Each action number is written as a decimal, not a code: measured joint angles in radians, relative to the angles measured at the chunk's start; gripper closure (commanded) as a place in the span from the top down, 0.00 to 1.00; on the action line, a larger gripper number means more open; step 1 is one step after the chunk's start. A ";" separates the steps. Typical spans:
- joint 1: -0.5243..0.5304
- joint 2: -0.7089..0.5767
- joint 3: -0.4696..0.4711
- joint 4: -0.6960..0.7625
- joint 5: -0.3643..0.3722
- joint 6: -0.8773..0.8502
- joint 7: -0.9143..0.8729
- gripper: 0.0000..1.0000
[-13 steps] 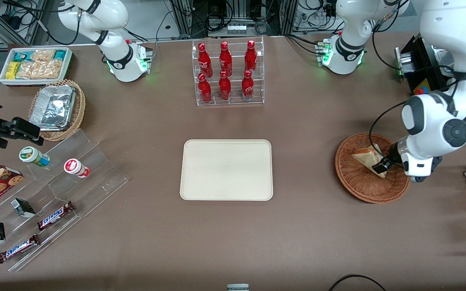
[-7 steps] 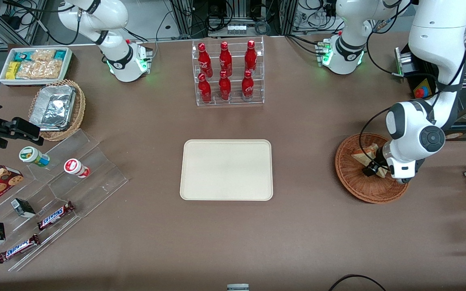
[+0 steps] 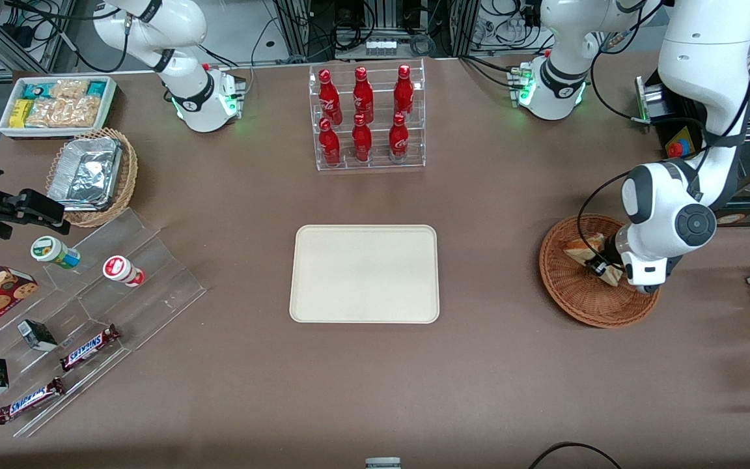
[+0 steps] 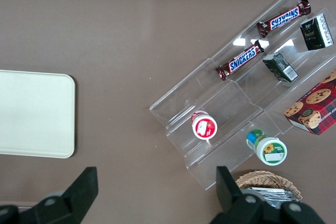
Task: Place sandwich from basket to tray
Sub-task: 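Lower the open left gripper and close it on the sandwich, then lift the sandwich and carry it over the cream tray, then lower the sandwich onto the tray and open the left gripper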
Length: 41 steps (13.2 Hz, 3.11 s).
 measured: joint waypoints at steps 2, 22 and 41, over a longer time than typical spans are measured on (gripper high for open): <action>-0.001 -0.023 -0.001 0.045 0.000 -0.082 0.022 0.34; -0.614 0.355 -0.088 0.661 -0.021 -0.176 0.064 0.37; -0.628 0.458 -0.069 0.724 -0.053 -0.125 0.164 1.00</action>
